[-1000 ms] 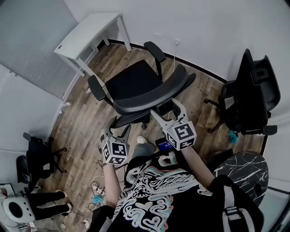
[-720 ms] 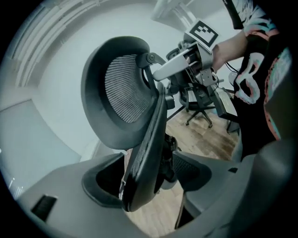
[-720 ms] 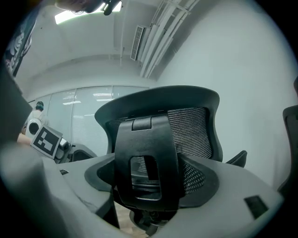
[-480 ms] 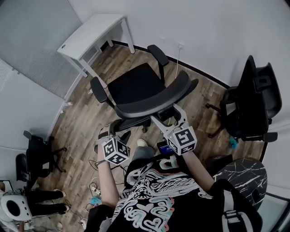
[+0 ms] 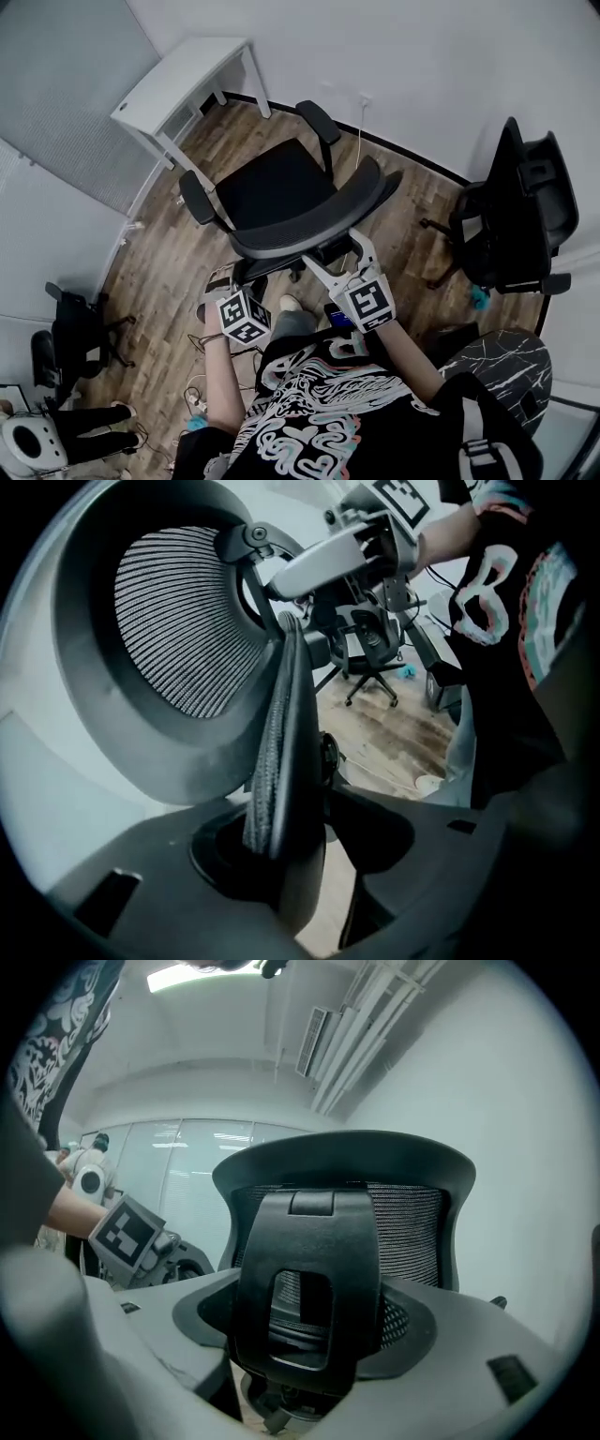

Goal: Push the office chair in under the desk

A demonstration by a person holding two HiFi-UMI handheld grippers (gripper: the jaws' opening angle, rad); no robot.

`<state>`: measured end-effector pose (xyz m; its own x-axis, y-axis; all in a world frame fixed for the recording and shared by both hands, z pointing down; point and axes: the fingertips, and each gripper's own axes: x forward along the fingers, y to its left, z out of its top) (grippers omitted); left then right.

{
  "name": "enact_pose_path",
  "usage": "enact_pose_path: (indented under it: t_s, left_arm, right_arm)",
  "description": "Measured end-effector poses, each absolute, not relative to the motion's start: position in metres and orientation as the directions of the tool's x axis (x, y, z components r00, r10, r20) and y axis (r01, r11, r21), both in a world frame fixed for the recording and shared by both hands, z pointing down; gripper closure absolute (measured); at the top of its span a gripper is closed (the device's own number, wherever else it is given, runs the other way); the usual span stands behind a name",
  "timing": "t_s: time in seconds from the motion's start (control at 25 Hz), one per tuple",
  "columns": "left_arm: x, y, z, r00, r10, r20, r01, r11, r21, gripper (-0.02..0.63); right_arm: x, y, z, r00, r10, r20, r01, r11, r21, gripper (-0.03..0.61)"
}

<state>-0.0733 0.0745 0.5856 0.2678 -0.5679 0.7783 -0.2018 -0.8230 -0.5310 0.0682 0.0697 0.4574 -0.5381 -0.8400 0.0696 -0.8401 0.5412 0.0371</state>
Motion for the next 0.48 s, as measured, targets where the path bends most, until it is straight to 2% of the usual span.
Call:
enact_pose_path:
  t_s: [0.12,0.32,0.4,0.48]
  left_arm:
    - [-0.0728,0.0672,0.5832,0.259,-0.596,0.760,-0.236,-0.802,-0.548,0.442]
    - [-0.0764,0.0636,0.5852,0.233,-0.599,0.766,-0.243,-0.799,-0.550,0.440]
    - [-0.0777,0.0627,0.5854,0.231,-0.595,0.770,-0.227,-0.802,-0.552,0.475]
    - [-0.0791,0.0621,0.5857,0.226,-0.591,0.774,-0.216,-0.805,-0.552,0.482]
  right_arm:
    - [0.0702,0.0702,0.4590,-0.527,-0.847,0.068,-0.846,0.531,0.055,0.261]
    - [0.0689,0.0704,0.4595,-0.527,-0.847,0.063,-0.845,0.531,0.059,0.253]
    - [0.0682,0.0697,0.4588,-0.525,-0.849,0.058,-0.847,0.528,0.060,0.253]
    - [0.0674,0.0688,0.4587,-0.522,-0.851,0.055,-0.849,0.525,0.060,0.253]
